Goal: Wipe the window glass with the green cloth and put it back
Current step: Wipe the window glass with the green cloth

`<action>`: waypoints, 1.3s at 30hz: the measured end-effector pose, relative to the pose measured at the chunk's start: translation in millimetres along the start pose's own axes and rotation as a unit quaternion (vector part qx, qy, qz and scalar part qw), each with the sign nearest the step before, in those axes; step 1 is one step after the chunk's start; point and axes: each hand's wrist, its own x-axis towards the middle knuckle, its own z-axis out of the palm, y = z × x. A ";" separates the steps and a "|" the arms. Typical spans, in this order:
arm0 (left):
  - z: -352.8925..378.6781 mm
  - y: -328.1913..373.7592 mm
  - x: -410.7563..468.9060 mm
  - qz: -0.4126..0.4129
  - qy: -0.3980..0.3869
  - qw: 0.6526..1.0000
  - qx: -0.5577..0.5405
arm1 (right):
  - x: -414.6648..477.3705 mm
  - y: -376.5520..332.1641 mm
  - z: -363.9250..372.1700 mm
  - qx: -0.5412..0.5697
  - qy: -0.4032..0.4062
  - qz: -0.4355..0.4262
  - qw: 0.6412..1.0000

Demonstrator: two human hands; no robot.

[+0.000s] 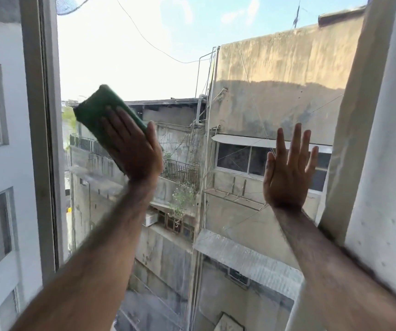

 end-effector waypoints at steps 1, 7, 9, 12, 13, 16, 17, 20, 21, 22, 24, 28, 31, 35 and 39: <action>4.8 20.5 -8.4 0.032 -0.001 0.999 0.006 | 0.3 -0.2 0.3 0.000 0.000 0.000 1.000; 30.7 36.2 -175.1 0.395 -0.106 0.913 0.003 | 0.3 -2.0 -6.6 -0.009 -0.014 0.001 1.000; 27.6 -13.3 -199.4 0.439 -0.117 0.890 0.035 | 0.7 -2.6 -8.2 -0.008 -0.014 -0.002 1.000; 12.2 -93.8 -177.8 0.423 -0.107 0.897 0.074 | 0.6 -3.3 -6.9 -0.014 -0.009 0.002 1.000; 5.3 -114.3 -161.5 0.395 -0.097 0.910 0.079 | -0.5 -3.8 -6.1 -0.015 -0.006 0.001 1.000; -8.7 -127.0 -96.2 0.210 -0.070 0.973 0.061 | -0.5 -3.3 -3.5 -0.019 -0.001 -0.002 1.000; -10.5 -114.3 -71.4 0.129 -0.059 0.989 0.044 | -0.8 -3.5 -3.1 -0.018 -0.002 -0.001 1.000; -8.9 -45.2 -5.8 -0.027 -0.012 1.000 -0.004 | -1.4 -4.0 -2.5 -0.015 -0.002 0.001 1.000; -5.6 -19.0 7.6 -0.034 -0.001 0.999 -0.009 | -0.6 -3.8 -2.3 -0.014 0.000 0.001 1.000; -2.3 7.0 14.0 -0.020 0.005 1.000 -0.009 | 0.5 -3.5 -1.9 -0.013 0.000 0.000 1.000; 4.1 54.1 5.2 0.056 0.010 0.998 -0.004 | 1.0 -2.7 -1.5 -0.012 -0.001 -0.001 1.000; 25.8 100.3 -80.8 0.324 -0.038 0.945 -0.011 | 0.8 0.2 -2.2 -0.019 0.001 -0.002 1.000; 37.0 67.3 -153.5 0.451 -0.081 0.889 0.000 | 0.5 -1.0 -3.9 -0.012 0.000 0.000 1.000; 31.5 -12.6 -190.7 0.515 -0.113 0.848 0.061 | 0.2 -2.9 -4.4 -0.006 0.004 0.002 1.000; 12.4 -72.5 -141.2 0.393 -0.088 0.913 0.064 | -0.6 -4.0 -2.8 -0.004 0.010 0.004 1.000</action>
